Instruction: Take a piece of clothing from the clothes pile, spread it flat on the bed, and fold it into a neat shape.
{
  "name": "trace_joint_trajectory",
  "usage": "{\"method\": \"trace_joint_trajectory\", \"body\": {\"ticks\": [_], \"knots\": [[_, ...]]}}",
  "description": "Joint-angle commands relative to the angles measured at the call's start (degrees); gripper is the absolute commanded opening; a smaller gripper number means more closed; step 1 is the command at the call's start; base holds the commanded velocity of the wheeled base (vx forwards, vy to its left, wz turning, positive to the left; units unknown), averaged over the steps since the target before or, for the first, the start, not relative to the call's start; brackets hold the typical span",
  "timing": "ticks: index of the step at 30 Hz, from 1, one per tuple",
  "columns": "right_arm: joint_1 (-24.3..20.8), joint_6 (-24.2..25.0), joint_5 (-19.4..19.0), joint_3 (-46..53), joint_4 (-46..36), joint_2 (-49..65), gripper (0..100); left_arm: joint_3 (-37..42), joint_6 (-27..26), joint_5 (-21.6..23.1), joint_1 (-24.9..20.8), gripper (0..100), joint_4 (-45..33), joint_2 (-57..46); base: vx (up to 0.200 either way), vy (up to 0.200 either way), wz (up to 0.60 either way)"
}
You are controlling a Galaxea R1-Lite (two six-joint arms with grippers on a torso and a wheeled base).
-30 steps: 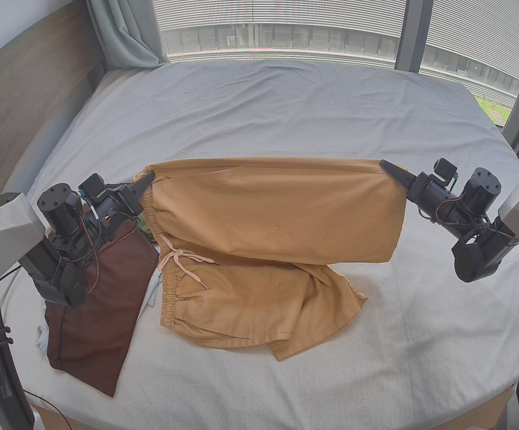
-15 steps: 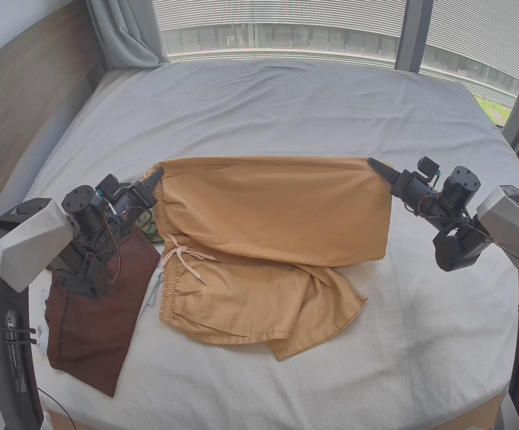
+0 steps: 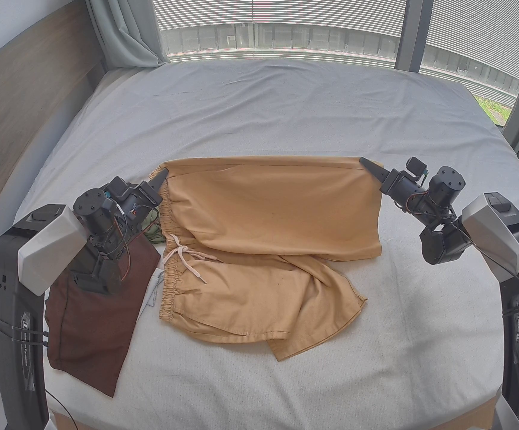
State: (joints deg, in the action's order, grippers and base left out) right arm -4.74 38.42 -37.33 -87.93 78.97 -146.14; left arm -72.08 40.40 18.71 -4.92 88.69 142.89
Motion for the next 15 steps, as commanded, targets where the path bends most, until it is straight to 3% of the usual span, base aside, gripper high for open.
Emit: {"method": "trace_joint_trajectory", "body": {"ticks": [1,3,4,5,6,9,15], "knots": [[0.0,0.0,0.0,-1.4,0.0,-1.3,0,-1.1,0.0,0.0,-0.1,0,0.0,1.5,0.000,0.000,0.00],[0.0,0.0,0.0,-1.5,0.0,-1.5,0,-1.7,0.0,-0.1,-0.1,0,-0.2,2.0,0.000,0.000,0.00],[-0.1,0.0,0.1,-1.9,0.0,-1.6,0,-2.4,0.0,-0.1,-0.1,100,-0.4,2.4,0.000,0.000,0.00],[-0.1,0.0,0.1,-2.1,-0.1,-1.7,0,-2.5,0.0,-0.1,-0.1,100,-0.4,2.6,0.000,0.000,0.00],[-0.1,0.0,0.7,-2.7,-0.6,-2.0,100,-2.8,0.0,-0.1,-0.1,100,-0.4,3.1,0.000,0.000,0.00],[-0.4,0.1,3.8,-5.5,-1.1,-2.9,100,-2.8,0.4,0.2,-0.1,100,-0.6,3.1,0.000,0.000,0.00],[-0.7,0.6,4.5,-3.4,0.0,-3.5,100,-2.5,3.0,0.0,-0.9,100,-2.6,2.9,0.000,0.000,0.00]]}}
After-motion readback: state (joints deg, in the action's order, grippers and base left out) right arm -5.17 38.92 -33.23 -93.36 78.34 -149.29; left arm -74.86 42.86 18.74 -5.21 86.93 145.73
